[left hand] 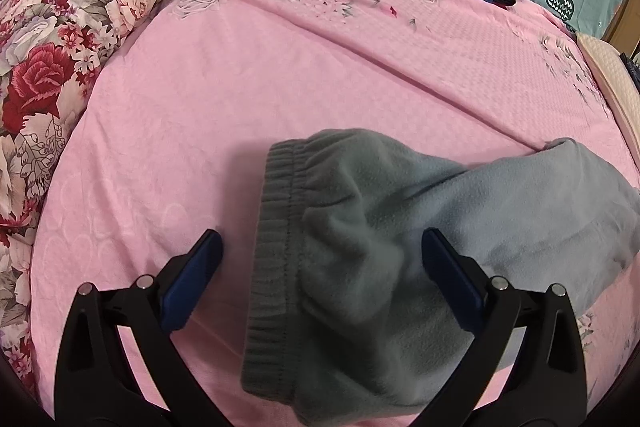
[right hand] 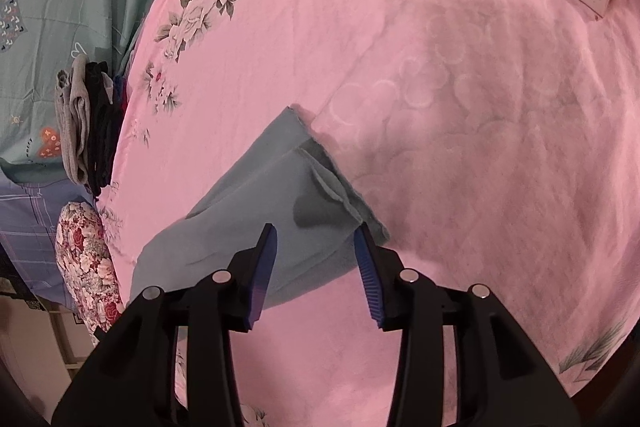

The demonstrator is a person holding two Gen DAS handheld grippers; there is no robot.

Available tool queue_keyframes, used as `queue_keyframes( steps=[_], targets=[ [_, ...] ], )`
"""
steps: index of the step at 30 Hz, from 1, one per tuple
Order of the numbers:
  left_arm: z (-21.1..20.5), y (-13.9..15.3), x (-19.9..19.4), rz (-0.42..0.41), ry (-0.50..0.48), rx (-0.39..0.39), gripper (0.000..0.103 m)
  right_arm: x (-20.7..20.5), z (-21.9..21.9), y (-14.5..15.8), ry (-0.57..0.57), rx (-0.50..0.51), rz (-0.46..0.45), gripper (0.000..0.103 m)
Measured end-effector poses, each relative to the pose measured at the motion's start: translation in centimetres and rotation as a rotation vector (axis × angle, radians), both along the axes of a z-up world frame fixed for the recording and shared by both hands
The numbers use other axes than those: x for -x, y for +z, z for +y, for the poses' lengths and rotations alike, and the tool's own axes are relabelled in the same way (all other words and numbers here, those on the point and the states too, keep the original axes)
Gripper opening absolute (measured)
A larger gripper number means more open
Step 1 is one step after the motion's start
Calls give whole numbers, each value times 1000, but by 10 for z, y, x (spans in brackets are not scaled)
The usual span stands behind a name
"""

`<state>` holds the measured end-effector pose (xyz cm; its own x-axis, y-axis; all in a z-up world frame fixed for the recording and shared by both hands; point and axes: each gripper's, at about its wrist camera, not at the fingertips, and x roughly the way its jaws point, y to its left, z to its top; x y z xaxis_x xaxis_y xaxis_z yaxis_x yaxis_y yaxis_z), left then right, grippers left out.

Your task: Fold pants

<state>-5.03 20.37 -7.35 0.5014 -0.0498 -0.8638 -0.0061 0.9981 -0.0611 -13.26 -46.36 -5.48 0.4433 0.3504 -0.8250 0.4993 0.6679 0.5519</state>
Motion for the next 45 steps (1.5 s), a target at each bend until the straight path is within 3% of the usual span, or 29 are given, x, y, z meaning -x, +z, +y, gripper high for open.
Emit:
queue_keyframes(
  steps=[7,10,12,15,18,24,28,32,35,41,45],
  targets=[
    [0,0,0,-1,0,0,101,-5,6,5,45,67,-23,42],
    [1,0,0,-1,0,0,101,-7,13,4,90,118,-30,29],
    [1,0,0,-1,-1,1,101,-9,12,3,104,155,-37,8],
    [0,0,1,-1,-1,0,101,-8,10,5,124,190,-57,1],
    [0,0,0,0,0,-1,101,-7,15,14,148,225,-92,1],
    [0,2,-2,12,8,-2,101,-38,33,62,215,267,-202,1],
    [-5,6,0,11,6,-42,101,-73,53,112,265,295,-337,1],
    [-6,5,3,13,10,-48,101,-78,63,149,286,295,-464,1],
    [-5,5,3,19,15,-39,101,-66,51,134,264,277,-438,1],
    [-9,7,0,27,4,-74,101,-13,5,48,127,150,-292,1],
    [-9,7,-1,33,7,-76,101,16,-10,15,68,80,-261,1]
  ],
)
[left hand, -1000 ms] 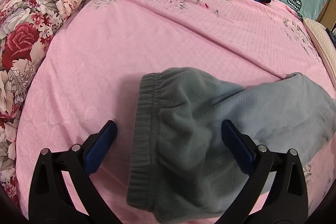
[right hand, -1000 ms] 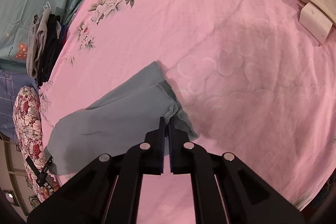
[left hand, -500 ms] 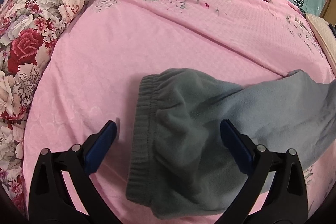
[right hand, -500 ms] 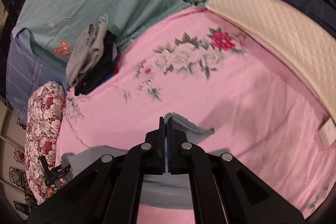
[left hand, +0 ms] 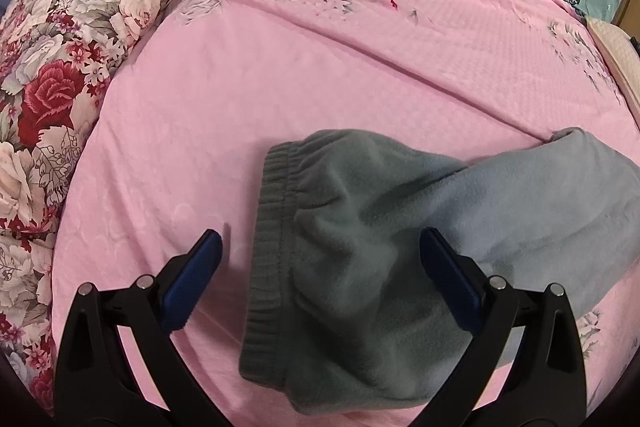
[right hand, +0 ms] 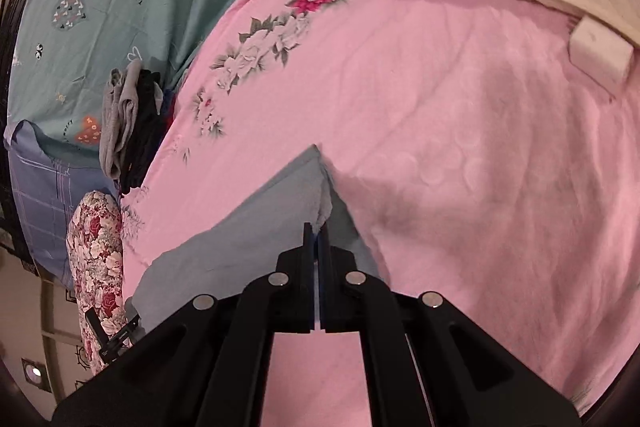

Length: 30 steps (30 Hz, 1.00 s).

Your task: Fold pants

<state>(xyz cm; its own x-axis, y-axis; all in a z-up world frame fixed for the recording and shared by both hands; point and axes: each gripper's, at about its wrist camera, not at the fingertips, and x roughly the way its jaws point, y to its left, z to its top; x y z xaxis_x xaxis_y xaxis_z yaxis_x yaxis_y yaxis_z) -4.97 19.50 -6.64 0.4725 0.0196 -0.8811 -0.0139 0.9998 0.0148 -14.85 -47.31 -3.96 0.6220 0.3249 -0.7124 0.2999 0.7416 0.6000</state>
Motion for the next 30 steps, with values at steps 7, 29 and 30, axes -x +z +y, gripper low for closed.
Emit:
queue_keyframes(
  steps=[7,29,30],
  targets=[
    [3,-1,0,13,-1,6,101,22,6,6,6,-26,-45,1],
    [10,9,9,-24,-29,-80,101,-25,82,-13,326,223,185,36],
    [10,15,10,-37,-31,-76,101,-31,91,-1,348,318,213,39]
  ],
)
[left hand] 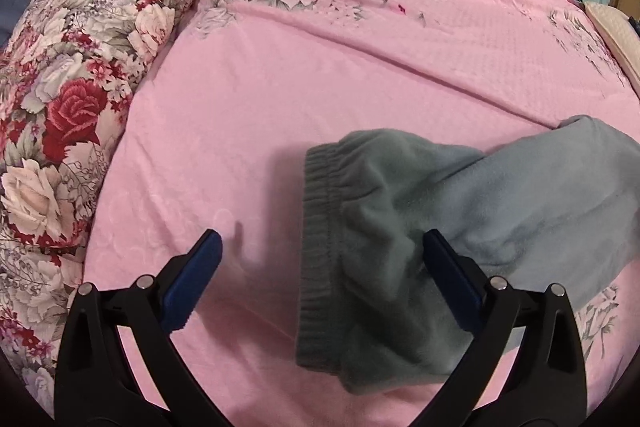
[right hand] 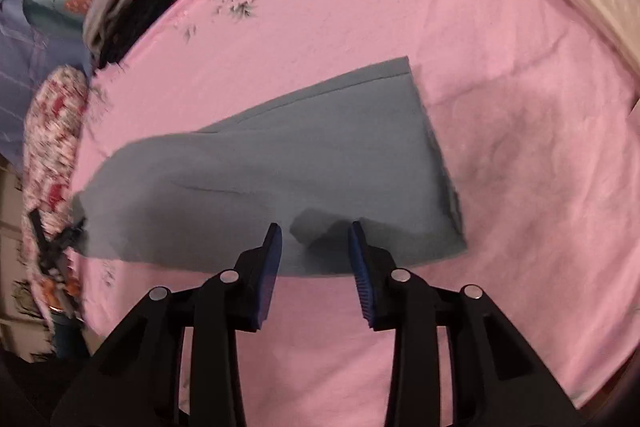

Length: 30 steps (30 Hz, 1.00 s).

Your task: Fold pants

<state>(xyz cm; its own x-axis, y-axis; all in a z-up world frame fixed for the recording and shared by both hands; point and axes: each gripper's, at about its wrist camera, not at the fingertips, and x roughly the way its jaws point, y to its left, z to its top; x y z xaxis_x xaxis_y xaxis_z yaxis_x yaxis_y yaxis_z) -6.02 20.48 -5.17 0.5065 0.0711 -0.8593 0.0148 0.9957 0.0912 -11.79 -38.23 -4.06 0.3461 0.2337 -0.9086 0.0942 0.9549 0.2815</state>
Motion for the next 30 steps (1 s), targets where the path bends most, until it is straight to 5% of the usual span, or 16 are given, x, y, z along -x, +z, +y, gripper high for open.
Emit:
queue_keyframes(
  steps=[3,7,11,14,18,22,25,30],
  targets=[
    [-12,16,-1,-29,-20,48,101,-28,48,35,249,53,-102,46],
    [-62,21,-4,-18,-130,52,101,-73,147,47,744,5,-219,54],
    [-115,9,-8,29,-268,23,101,-104,199,9,1022,16,-107,54],
    [-141,-2,-8,51,-330,-10,101,-128,211,-16,1104,-39,-4,54],
    [-153,-7,-10,67,-359,-24,101,-131,205,-8,1162,-150,48,54],
    [-152,-3,-12,69,-360,2,101,-130,195,10,1186,-167,-43,54],
    [-154,-6,-8,72,-364,-11,101,-144,194,-1,1139,-178,-15,54],
    [-146,-10,-7,84,-338,40,101,-145,211,-11,1236,-207,66,58]
  ],
)
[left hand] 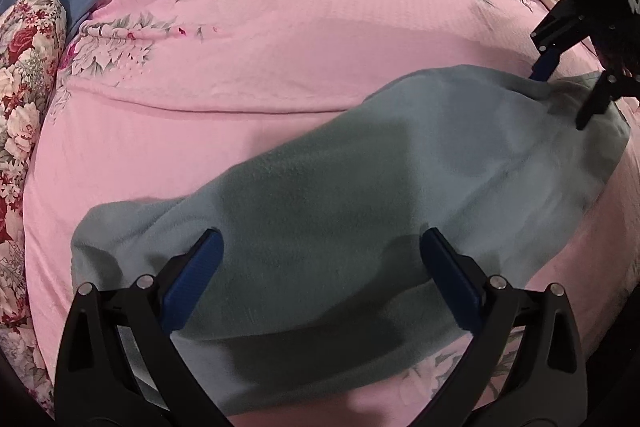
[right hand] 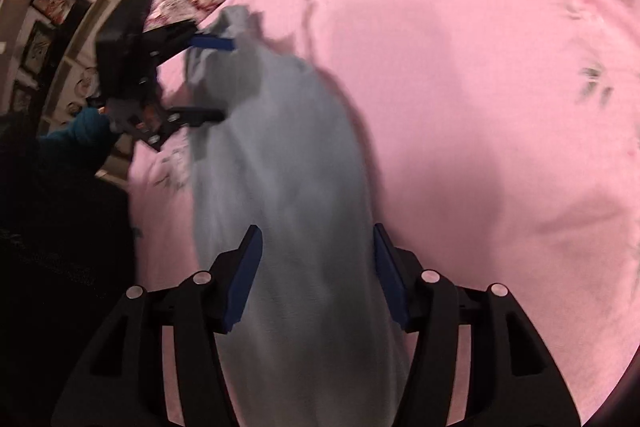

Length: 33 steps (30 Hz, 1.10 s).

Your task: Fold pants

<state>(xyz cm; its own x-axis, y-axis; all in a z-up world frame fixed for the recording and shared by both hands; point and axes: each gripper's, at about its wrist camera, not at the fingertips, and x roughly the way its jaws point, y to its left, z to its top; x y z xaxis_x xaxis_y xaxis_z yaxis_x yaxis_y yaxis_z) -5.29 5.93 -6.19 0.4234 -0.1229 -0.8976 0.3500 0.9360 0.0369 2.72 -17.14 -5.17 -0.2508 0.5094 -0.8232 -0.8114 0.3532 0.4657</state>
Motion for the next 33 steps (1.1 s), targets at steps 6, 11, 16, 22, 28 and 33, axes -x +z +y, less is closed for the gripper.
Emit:
queue_keyframes(
  steps=[6,11,16,22,28,33],
  targets=[
    [2,-2,0,-2,2,18,101,34,15,24,202,-80,42,57],
    [2,-2,1,-7,2,25,101,30,32,6,168,-17,11,58],
    [3,-2,3,-12,-1,29,101,19,51,-2,124,-112,65,58],
    [8,2,11,-29,-12,32,101,3,82,-9,38,-166,109,59],
    [17,0,16,-34,-15,57,101,11,60,2,58,-140,145,61],
    [16,0,12,-38,-11,60,101,22,41,0,75,-69,88,62]
  ],
)
